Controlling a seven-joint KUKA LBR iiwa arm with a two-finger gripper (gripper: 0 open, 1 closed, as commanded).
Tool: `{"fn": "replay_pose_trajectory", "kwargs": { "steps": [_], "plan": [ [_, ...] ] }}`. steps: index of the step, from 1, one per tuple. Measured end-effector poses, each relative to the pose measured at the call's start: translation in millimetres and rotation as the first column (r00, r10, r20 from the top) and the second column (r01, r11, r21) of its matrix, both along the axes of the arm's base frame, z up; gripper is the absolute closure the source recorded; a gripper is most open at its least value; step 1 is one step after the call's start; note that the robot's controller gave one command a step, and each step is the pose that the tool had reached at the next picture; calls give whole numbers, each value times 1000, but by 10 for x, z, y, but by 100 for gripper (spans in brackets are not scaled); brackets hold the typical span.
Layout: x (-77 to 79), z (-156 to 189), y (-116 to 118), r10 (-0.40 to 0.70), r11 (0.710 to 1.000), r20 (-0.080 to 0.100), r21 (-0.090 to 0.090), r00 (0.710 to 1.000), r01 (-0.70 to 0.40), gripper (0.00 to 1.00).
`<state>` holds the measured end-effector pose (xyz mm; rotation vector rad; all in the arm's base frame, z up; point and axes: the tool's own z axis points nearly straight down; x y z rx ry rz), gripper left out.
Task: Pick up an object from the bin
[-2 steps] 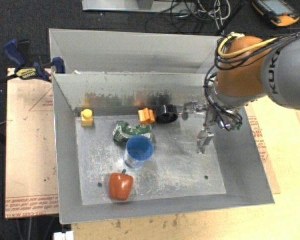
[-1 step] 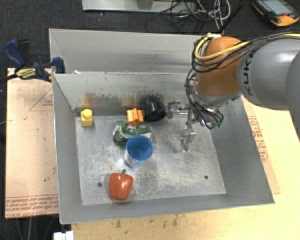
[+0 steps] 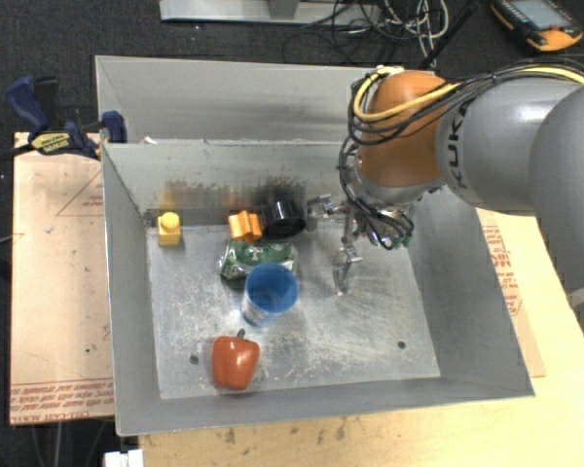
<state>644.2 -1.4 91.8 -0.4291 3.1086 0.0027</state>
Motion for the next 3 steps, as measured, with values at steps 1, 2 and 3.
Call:
{"fn": "replay_pose_trajectory", "kwargs": {
  "steps": [1,2,3],
  "plan": [
    [-196,-104,269,171,985,-1,-1,985,-171,0],
    [-249,-86,507,240,971,-2,-2,971,-240,0],
    [-117,-175,802,272,962,1,-2,962,-272,0]
  ]
}}
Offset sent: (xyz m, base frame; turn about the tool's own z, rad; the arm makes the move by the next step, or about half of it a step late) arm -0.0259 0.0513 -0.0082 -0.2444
